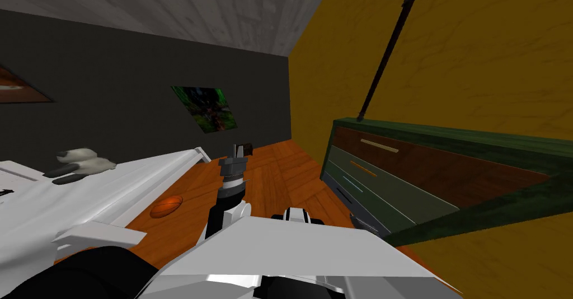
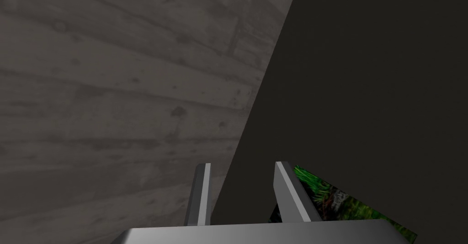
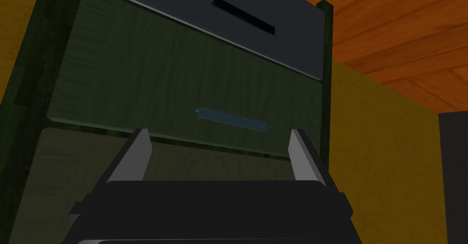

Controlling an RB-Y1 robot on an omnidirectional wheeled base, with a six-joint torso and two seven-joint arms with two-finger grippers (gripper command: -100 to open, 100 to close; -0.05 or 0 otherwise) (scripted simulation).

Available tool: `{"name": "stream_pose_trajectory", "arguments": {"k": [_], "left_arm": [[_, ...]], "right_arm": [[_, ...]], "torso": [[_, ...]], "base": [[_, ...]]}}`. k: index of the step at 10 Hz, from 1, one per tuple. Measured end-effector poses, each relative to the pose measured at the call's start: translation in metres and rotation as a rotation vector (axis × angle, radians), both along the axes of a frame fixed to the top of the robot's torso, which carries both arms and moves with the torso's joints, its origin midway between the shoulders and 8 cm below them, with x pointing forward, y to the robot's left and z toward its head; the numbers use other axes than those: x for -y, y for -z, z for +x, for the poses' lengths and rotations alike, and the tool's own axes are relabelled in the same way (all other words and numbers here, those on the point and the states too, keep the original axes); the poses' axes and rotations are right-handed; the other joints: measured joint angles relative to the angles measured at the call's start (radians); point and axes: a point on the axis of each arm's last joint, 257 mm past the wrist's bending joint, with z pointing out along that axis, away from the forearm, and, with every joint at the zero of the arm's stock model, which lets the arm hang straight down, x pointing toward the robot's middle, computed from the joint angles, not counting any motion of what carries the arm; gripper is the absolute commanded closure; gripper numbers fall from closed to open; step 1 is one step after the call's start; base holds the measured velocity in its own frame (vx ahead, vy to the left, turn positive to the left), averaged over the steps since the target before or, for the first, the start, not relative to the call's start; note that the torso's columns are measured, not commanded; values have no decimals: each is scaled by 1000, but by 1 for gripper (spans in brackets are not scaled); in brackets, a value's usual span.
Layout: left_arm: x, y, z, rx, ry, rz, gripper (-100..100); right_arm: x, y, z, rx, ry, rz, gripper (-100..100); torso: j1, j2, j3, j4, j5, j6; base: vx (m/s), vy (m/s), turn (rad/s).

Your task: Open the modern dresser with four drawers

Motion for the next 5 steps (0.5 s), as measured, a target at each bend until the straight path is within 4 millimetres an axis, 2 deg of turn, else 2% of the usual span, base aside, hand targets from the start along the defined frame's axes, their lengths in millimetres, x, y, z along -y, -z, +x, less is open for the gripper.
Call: {"name": "stream_pose_trajectory", "arguments": {"k": [1, 3, 4, 5], "left_arm": [[0, 0, 0, 0, 0, 0, 0], [0, 0, 0, 0, 0, 0, 0], [0, 0, 0, 0, 0, 0, 0], [0, 0, 0, 0, 0, 0, 0]], "right_arm": [[14, 3, -11, -40, -5, -51, -100], [36, -1, -18, -92, -8, -133, -100], [46, -1, -23, -117, -7, -167, -100], [50, 1, -25, -126, -6, -178, -100]], "torso": [[1, 0, 0, 0, 0, -1], [1, -1, -1, 0, 0, -1], [1, -1, 0, 0, 0, 0], [0, 0, 0, 0, 0, 0]], "base": [[33, 30, 72], [42, 27, 103], [17, 7, 1], [21, 13, 134]]}}
